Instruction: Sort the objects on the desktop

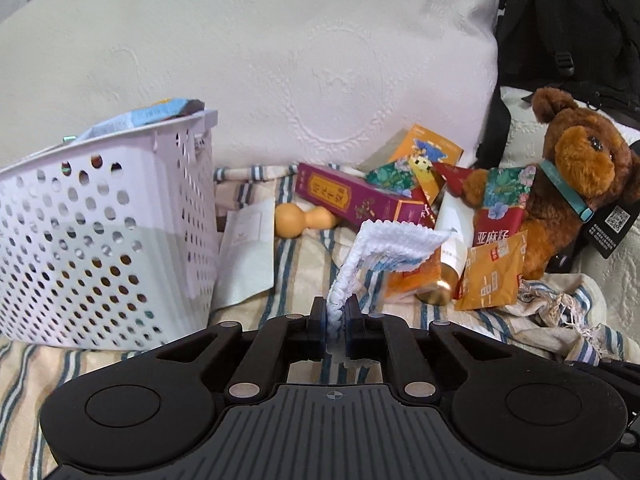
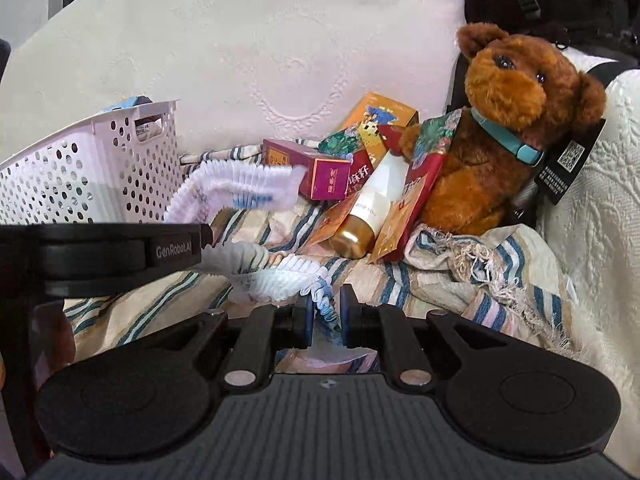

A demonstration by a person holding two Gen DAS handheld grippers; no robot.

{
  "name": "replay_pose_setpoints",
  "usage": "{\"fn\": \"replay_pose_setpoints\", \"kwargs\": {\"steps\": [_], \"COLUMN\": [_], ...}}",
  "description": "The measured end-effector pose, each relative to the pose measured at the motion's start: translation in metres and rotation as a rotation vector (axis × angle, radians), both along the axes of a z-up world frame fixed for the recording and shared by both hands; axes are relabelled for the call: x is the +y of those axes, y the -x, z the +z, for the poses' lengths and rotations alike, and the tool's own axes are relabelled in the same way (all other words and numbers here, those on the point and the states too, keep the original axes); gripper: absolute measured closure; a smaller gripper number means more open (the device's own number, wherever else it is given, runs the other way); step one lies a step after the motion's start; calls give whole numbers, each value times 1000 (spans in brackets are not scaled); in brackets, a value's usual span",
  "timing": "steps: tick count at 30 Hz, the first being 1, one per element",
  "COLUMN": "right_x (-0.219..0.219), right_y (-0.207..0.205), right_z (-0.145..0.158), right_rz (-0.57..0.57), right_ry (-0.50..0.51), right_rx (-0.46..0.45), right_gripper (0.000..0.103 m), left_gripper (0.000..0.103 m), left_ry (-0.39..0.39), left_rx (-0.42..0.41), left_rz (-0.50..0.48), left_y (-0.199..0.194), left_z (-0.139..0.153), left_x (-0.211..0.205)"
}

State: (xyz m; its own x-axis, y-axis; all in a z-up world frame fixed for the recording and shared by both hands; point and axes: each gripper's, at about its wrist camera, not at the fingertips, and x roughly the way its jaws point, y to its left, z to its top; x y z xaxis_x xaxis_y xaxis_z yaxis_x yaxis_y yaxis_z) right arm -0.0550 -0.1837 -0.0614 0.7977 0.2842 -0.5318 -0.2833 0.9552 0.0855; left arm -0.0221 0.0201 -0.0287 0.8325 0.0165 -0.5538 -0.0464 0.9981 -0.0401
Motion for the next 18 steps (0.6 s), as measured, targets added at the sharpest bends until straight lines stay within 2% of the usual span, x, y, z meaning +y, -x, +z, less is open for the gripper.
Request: {"fn": "replay_pose_setpoints", "kwargs": {"steps": [10, 18], "right_x": [-2, 7], "right_y": [3, 15], "right_z": [3, 18], "right_rz": [16, 12], "right_ry": [6, 12], "right_rx": [-22, -82], "right_gripper": [88, 88], "left_gripper": [100, 100], "left_ry": [4, 29], "left_rx": [-6, -43], "left_rz": [2, 15], "left_y": [7, 22], "left_z": [0, 10], "left_x": [-1, 7]}}
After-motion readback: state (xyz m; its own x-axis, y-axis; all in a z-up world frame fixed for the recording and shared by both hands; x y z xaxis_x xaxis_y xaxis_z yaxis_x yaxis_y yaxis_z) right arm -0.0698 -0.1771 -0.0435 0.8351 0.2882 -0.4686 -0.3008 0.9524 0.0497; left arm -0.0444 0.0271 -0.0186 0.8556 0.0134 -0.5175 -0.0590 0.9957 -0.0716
